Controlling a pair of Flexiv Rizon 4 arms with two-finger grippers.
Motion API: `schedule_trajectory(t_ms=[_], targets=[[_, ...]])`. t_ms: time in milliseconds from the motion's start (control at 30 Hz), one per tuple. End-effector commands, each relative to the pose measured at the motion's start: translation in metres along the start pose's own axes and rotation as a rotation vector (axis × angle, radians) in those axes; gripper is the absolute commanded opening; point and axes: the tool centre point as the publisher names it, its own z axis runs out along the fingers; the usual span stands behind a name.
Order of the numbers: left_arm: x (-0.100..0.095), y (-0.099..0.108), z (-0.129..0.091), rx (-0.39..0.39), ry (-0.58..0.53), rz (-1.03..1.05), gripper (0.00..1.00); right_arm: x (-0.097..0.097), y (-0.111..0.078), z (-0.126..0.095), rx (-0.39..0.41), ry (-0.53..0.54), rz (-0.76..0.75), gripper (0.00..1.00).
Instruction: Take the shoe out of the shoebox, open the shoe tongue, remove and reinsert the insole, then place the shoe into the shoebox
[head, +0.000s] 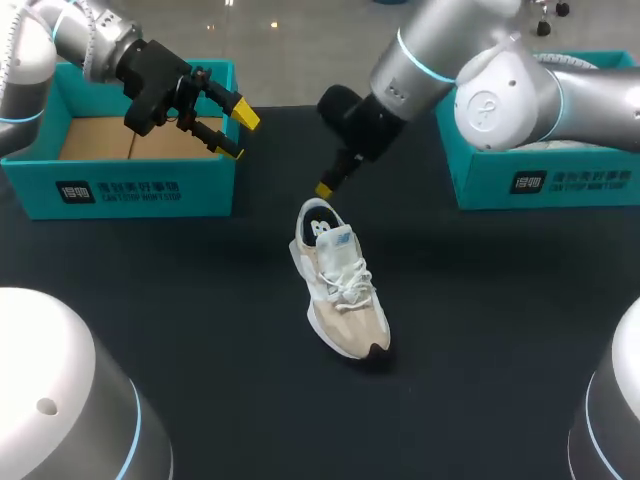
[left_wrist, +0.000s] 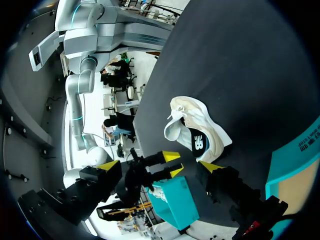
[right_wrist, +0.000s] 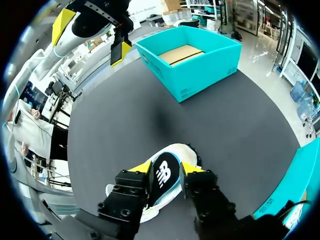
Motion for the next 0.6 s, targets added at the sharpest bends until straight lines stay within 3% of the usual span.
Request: schedule_trajectory(t_ms=[33,267,367,467,600], targets=[[0.0,0.0,0.0,0.001,0.004,0.001,1.0,0.002,-0.004,-0.002,-0.005,-0.02,0.001,0.0],[0.0,0.0,0.0,0.001,0.004,0.001,1.0,0.002,-0.004,-0.002,-0.005,-0.02,0.001,0.0],[0.0,0.0,0.0,0.001,0.004,0.001,1.0,-0.002,-0.005,0.005,0.086,-0.117,0.17,0.0],[0.0,0.0,0.0,0.001,0.004,0.001,1.0,-0.002,-0.009,0.01,0.124,-0.222,0.278,0.0],[0.0,0.0,0.0,0.001,0.004,0.001,1.0,0.003,-0.019,0.016,0.109,-0.289,0.391,0.0]])
